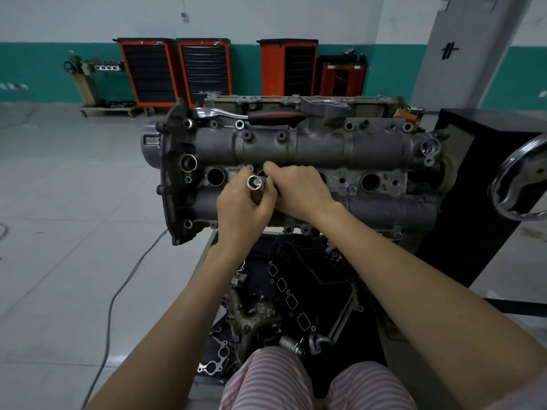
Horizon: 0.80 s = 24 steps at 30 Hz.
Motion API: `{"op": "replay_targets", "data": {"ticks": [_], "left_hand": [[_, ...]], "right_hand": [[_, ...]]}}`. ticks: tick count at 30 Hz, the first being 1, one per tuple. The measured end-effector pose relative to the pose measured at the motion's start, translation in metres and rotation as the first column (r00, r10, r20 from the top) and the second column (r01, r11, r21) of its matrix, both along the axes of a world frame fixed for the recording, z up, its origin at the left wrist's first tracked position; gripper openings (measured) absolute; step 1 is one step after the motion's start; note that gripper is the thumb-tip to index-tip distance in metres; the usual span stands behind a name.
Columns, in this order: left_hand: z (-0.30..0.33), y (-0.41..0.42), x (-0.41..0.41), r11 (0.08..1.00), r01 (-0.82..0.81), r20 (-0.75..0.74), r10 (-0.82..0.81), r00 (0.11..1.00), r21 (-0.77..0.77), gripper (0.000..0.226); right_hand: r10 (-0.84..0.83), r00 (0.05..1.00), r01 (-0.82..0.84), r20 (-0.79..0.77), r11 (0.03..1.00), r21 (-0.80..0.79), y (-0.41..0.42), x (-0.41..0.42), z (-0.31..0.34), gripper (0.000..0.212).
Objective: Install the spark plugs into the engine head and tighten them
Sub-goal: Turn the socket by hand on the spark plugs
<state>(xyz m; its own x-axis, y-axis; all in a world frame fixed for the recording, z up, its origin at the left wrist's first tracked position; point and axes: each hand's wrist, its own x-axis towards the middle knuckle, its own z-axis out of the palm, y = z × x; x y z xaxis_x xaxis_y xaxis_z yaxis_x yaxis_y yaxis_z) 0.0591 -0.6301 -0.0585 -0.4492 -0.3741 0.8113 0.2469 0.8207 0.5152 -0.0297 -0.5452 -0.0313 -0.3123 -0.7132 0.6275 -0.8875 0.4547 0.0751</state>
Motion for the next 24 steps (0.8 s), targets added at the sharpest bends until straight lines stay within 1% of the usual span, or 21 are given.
{"op": "replay_targets", "data": {"ticks": [5,8,9,11,14,16,18,20,22,24], "left_hand": [[0.0024,-0.0005,-0.0034,0.999,-0.050,0.020,0.050,0.999,0.012,0.048],[0.0019,-0.0008,-0.0036,0.998,-0.064,0.029,0.064,0.997,-0.011,0.046],[0.0015,-0.0004,-0.0032,0.998,-0.064,0.028,0.065,0.998,-0.012,0.044],[0.0007,0.0010,-0.0018,0.999,-0.048,0.010,0.048,0.999,0.015,0.035],[0.0002,0.0027,-0.0001,0.998,-0.026,0.000,0.026,1.000,0.049,0.024],[0.0003,0.0025,-0.0008,0.998,-0.022,0.002,0.022,1.000,0.056,0.027],[0.0016,0.0018,-0.0024,0.997,-0.028,-0.001,0.028,1.000,0.067,0.038],[0.0031,0.0014,-0.0037,0.997,-0.029,-0.005,0.030,1.000,0.071,0.048],[0.0029,0.0016,-0.0038,0.997,-0.028,-0.001,0.028,1.000,0.069,0.050],[0.0026,0.0023,-0.0029,0.997,-0.037,0.004,0.037,0.999,0.062,0.046]], "right_hand": [[0.014,1.000,-0.015,-0.009,0.994,-0.109,0.0029,0.0031,0.0016,0.014],[0.037,0.999,-0.037,-0.004,0.987,-0.154,0.0041,0.0057,0.0016,0.007],[0.037,0.999,-0.037,-0.005,0.988,-0.153,0.0040,0.0056,0.0017,0.009],[0.011,1.000,-0.010,0.016,0.995,-0.094,0.0029,0.0049,0.0024,0.015],[0.005,1.000,-0.005,0.001,1.000,-0.029,0.0011,0.0012,0.0004,0.018],[0.024,0.999,-0.024,-0.022,0.999,-0.031,0.0009,0.0005,0.0002,0.015],[0.024,0.999,-0.026,-0.024,0.998,-0.055,0.0012,0.0015,0.0013,0.013],[0.019,0.999,-0.024,-0.045,0.992,-0.121,0.0022,0.0019,0.0015,0.015],[0.032,0.998,-0.039,-0.046,0.985,-0.171,0.0030,0.0040,0.0012,0.012],[0.034,0.998,-0.041,-0.044,0.986,-0.160,0.0030,0.0037,0.0005,0.007]]}}
